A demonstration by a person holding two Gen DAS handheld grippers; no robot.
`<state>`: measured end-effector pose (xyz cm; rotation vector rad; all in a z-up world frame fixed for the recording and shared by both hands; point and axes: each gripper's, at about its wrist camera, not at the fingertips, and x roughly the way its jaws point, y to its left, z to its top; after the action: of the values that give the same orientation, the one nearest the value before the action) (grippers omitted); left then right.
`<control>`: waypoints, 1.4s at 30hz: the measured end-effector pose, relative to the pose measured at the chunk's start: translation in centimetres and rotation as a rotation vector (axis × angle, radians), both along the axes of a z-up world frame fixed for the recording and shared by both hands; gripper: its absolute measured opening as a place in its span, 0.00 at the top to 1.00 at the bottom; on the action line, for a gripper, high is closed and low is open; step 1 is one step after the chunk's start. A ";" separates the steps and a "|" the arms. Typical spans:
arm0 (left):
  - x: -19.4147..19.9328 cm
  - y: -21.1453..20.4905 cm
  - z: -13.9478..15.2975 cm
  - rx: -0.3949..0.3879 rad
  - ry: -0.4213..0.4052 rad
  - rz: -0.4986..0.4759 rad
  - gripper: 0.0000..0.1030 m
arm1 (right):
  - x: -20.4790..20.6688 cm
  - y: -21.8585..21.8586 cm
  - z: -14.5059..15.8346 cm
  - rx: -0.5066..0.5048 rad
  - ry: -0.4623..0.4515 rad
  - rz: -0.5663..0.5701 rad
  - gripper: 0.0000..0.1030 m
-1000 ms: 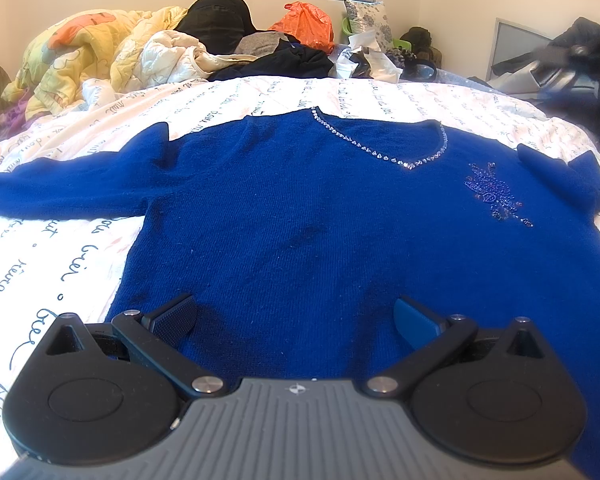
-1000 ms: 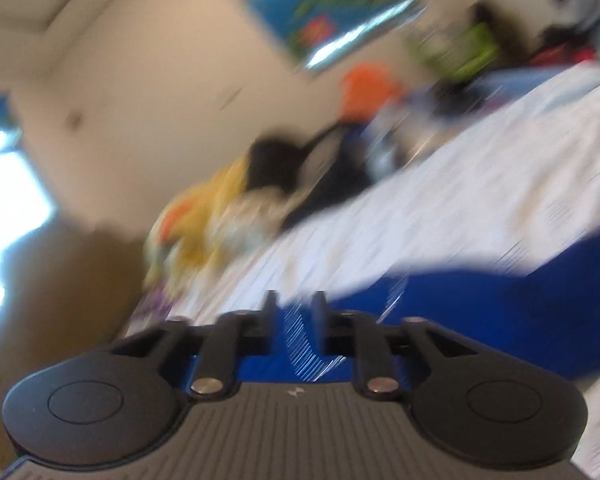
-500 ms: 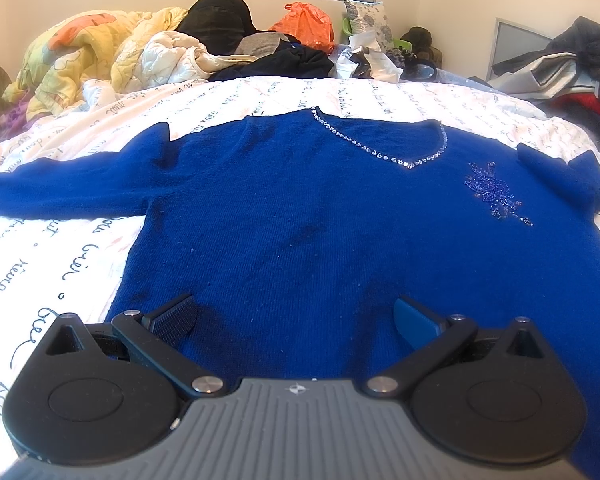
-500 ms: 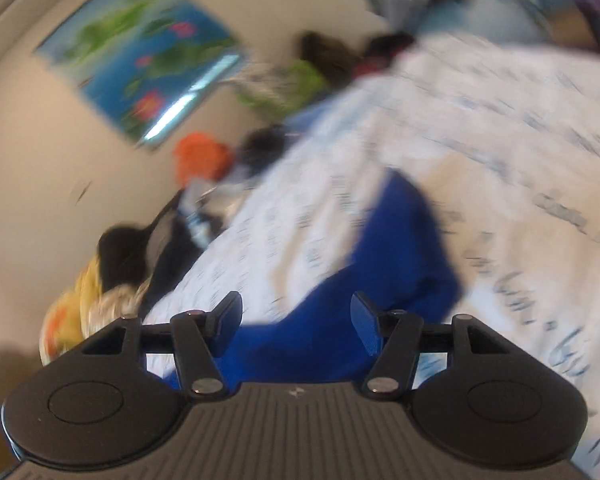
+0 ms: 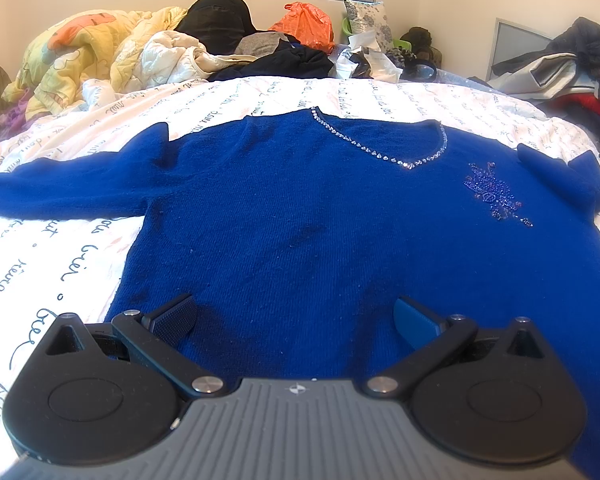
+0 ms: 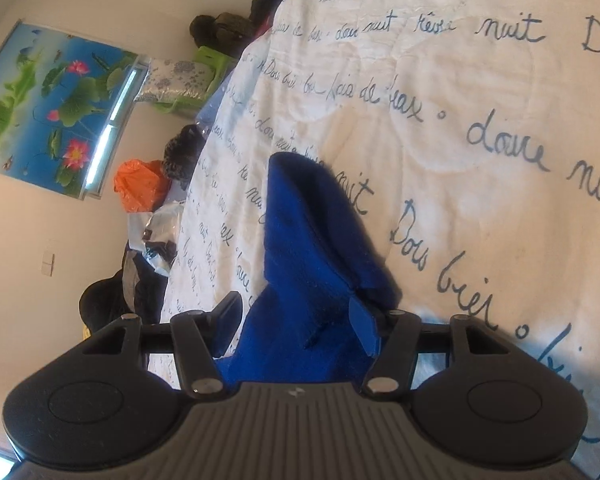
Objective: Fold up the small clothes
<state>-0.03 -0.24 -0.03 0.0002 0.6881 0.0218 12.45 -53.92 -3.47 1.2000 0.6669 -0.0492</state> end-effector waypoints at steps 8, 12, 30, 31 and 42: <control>0.0 0.0 0.0 0.000 0.000 0.000 0.00 | 0.8 -0.7 3.2 -0.214 -0.045 0.046 0.41; 0.0 0.0 0.0 0.000 0.000 0.000 0.00 | 2.3 -0.7 3.2 -0.261 -0.002 0.084 0.42; 0.0 0.0 0.0 -0.001 0.000 0.000 0.00 | 0.3 4.0 4.1 -0.211 -0.164 0.098 0.96; 0.0 0.0 0.0 0.000 0.000 0.000 0.00 | -0.9 5.7 4.9 -0.164 -0.225 0.104 0.96; -0.1 1.4 0.8 -0.076 0.020 -0.052 0.00 | -10.8 25.1 2.3 0.350 -0.392 0.394 0.09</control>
<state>-0.16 1.13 0.77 -0.0543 0.7081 -0.0545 1.68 -28.79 -1.14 1.3407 0.5652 0.6406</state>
